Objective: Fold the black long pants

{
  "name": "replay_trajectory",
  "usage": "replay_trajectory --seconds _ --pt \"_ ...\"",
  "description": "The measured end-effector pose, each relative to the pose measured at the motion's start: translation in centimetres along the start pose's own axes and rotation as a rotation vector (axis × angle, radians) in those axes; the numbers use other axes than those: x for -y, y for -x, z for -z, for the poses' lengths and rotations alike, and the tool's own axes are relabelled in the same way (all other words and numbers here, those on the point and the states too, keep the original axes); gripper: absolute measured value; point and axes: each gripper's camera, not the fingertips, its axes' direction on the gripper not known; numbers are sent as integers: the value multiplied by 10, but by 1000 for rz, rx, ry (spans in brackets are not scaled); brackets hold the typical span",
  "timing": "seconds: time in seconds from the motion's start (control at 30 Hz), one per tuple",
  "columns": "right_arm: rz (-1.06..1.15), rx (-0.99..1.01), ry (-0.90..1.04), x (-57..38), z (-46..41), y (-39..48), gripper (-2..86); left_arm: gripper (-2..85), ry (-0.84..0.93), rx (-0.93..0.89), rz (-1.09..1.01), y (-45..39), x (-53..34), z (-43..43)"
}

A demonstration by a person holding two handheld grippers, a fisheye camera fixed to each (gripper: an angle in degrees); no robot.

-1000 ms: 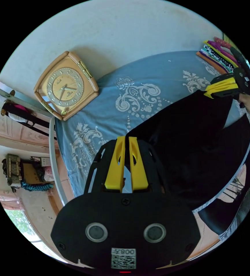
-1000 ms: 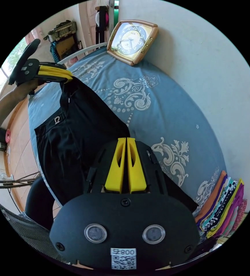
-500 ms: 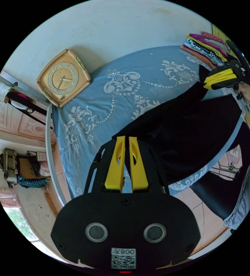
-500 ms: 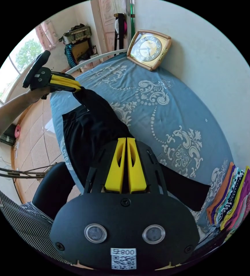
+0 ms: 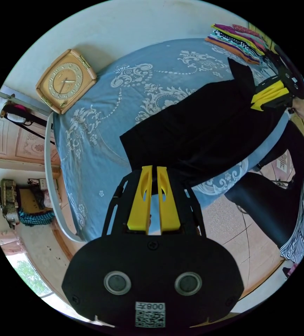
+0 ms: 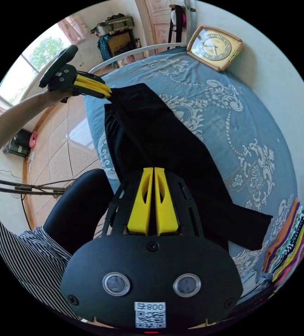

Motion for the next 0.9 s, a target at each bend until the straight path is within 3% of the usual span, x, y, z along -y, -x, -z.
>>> replay_trajectory --seconds 0.9 --pt "70 111 126 51 -138 90 3 23 66 -89 36 61 -197 1"
